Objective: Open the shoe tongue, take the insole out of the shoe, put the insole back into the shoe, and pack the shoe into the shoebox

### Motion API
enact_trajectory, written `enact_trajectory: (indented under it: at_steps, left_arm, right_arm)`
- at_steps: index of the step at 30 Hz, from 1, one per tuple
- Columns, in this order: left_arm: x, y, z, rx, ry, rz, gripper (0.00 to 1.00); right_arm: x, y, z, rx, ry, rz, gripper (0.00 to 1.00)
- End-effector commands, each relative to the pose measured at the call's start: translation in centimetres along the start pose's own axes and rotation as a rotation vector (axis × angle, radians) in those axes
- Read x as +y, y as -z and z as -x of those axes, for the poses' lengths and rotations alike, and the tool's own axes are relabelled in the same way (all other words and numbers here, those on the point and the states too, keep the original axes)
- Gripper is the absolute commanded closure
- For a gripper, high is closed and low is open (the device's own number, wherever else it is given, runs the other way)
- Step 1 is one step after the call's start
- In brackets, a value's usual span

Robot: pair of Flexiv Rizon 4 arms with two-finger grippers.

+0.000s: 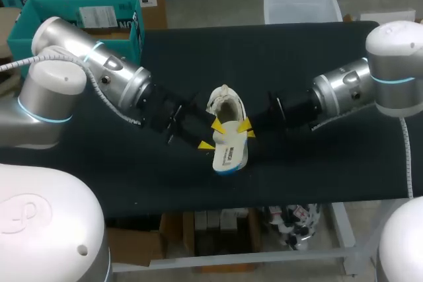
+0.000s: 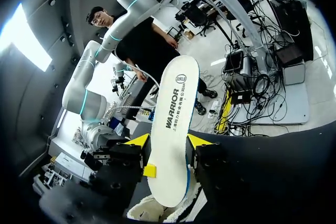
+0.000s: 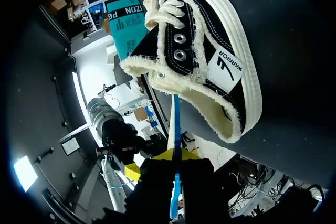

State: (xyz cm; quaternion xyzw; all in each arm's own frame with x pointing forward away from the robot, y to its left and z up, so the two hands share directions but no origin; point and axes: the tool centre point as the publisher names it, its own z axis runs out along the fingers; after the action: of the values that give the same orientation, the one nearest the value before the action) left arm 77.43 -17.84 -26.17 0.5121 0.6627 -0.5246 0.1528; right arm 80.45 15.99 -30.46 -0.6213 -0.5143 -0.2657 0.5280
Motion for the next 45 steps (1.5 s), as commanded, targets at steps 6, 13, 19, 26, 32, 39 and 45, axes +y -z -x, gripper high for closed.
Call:
enact_trajectory:
  at_steps: [6, 13, 19, 26, 32, 39, 45]
  left_arm:
    - [1.8, 2.5, 1.1, 0.113, 0.073, 0.029, 0.00]
    - [3.5, 4.8, 2.3, 0.233, 0.153, 0.088, 0.00]
    - [5.0, 6.0, 2.6, 0.304, 0.197, 0.095, 0.00]
    - [6.3, 7.6, 2.8, 0.378, 0.216, 0.034, 0.00]
    - [7.6, 8.3, 4.2, 0.439, 0.225, 0.032, 0.00]
    - [8.7, 8.8, 5.9, 0.493, 0.245, 0.053, 0.00]
    - [8.6, 8.7, 6.2, 0.517, 0.228, 0.071, 0.00]
  right_arm:
    - [-0.2, 0.7, 0.0, 0.013, 0.001, -0.025, 1.00]
    - [-0.2, 1.1, -0.2, -0.014, -0.037, -0.059, 1.00]
    - [0.0, 1.0, -0.3, -0.027, -0.048, -0.085, 1.00]
    - [0.1, 0.9, 0.1, -0.034, -0.067, -0.111, 1.00]
    - [-0.4, 0.9, 0.3, -0.046, -0.089, -0.124, 1.00]
    - [-1.1, 1.5, 0.5, -0.048, -0.107, -0.115, 1.00]
    - [-1.5, 2.4, 0.3, -0.051, -0.128, -0.098, 1.00]
